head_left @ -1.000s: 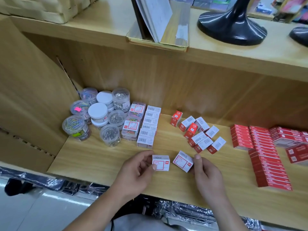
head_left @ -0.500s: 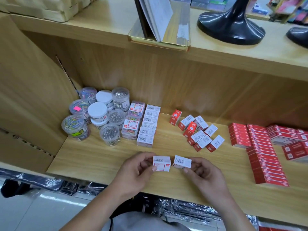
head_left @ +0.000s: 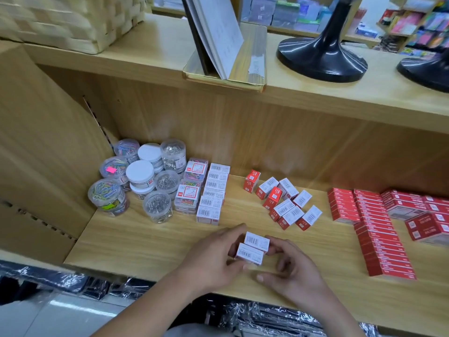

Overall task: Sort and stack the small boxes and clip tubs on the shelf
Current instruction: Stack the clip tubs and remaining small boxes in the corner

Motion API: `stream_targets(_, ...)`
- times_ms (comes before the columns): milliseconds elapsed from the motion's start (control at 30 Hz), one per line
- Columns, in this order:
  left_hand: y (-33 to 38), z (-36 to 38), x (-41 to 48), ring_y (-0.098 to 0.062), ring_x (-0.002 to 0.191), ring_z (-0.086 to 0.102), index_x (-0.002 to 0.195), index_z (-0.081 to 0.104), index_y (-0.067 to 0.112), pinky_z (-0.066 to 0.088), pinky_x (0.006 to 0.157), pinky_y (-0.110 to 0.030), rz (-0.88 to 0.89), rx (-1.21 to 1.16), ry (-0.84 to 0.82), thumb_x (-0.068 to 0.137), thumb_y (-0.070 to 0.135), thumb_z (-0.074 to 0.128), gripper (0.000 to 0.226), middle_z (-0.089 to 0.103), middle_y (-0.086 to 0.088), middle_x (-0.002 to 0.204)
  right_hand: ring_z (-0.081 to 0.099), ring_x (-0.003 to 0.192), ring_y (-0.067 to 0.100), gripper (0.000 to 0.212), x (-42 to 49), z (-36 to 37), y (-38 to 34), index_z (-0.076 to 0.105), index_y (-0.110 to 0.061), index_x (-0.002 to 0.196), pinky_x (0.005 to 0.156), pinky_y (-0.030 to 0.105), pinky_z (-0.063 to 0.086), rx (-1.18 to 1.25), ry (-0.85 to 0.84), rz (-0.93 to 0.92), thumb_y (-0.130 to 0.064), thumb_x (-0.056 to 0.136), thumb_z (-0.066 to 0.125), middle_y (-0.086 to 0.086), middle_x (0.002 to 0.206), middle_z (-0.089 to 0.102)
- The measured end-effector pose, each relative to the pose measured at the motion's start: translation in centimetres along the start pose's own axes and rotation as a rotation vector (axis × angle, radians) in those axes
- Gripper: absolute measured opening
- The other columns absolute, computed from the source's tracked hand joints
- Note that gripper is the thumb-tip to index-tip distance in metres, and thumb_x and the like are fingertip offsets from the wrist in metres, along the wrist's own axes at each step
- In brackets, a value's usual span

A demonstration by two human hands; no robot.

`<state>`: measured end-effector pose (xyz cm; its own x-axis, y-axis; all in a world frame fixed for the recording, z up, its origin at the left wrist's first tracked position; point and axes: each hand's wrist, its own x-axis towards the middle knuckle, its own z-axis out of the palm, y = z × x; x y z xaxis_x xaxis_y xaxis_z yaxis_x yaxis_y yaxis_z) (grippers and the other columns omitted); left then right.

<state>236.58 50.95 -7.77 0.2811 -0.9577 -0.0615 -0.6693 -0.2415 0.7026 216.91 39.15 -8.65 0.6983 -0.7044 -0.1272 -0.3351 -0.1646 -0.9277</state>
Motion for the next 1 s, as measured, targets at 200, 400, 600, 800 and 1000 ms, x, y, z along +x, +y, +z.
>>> stream_targets(200,0.3,0.8,0.8,-0.003,0.075,0.057,0.127,0.051,0.039,0.054,0.075,-0.033,-0.018,-0.156,-0.041,0.078,0.036,0.077,0.056,0.057,0.016,0.080,0.046,0.058,0.006,0.061,0.1,0.9,-0.2,0.067,-0.045,0.113,0.057,0.024,0.045,-0.097,0.120,-0.031,-0.050,0.056,0.087,-0.011,0.097,0.068)
stream_targets(400,0.5,-1.0,0.7,-0.003,0.064,0.050,0.114,0.054,0.033,0.049,0.064,-0.031,0.019,-0.200,-0.047,0.080,0.030,0.079,0.042,0.058,0.010,0.078,0.056,0.061,0.009,0.063,0.5,0.3,-2.7,0.066,-0.049,0.113,0.061,0.024,0.048,0.005,-0.008,-0.025,-0.032,0.058,0.093,-0.005,0.096,0.070)
stream_targets(600,0.4,-7.2,0.3,-0.005,0.070,0.059,0.129,0.051,0.047,0.051,0.068,-0.026,0.038,-0.266,0.199,0.084,0.031,0.075,0.053,0.062,0.021,0.086,0.057,0.064,0.014,0.036,5.3,1.7,-10.5,0.071,-0.036,0.096,0.059,0.022,0.048,-0.156,0.009,-0.238,-0.041,0.064,0.087,-0.006,0.081,0.066)
stream_targets(800,-1.9,-12.5,1.6,-0.017,0.090,0.059,0.117,0.067,0.026,0.045,0.071,-0.032,-0.047,0.225,0.507,0.086,0.035,0.057,0.034,0.061,0.011,0.093,0.050,0.061,0.005,0.037,14.5,5.7,-11.9,0.067,-0.029,0.097,0.063,0.025,0.047,-0.212,0.111,-0.144,-0.045,0.070,0.086,-0.005,0.084,0.061)
stream_targets(1000,-3.1,-12.9,2.8,-0.021,0.104,0.057,0.118,0.066,0.025,0.048,0.080,-0.034,-0.096,0.256,0.497,0.087,0.038,0.053,0.036,0.063,0.005,0.105,0.060,0.074,0.004,0.046,17.4,6.7,-10.1,0.061,-0.022,0.119,0.074,0.023,0.051,-0.334,0.130,-0.068,-0.030,0.079,0.083,-0.005,0.100,0.060)
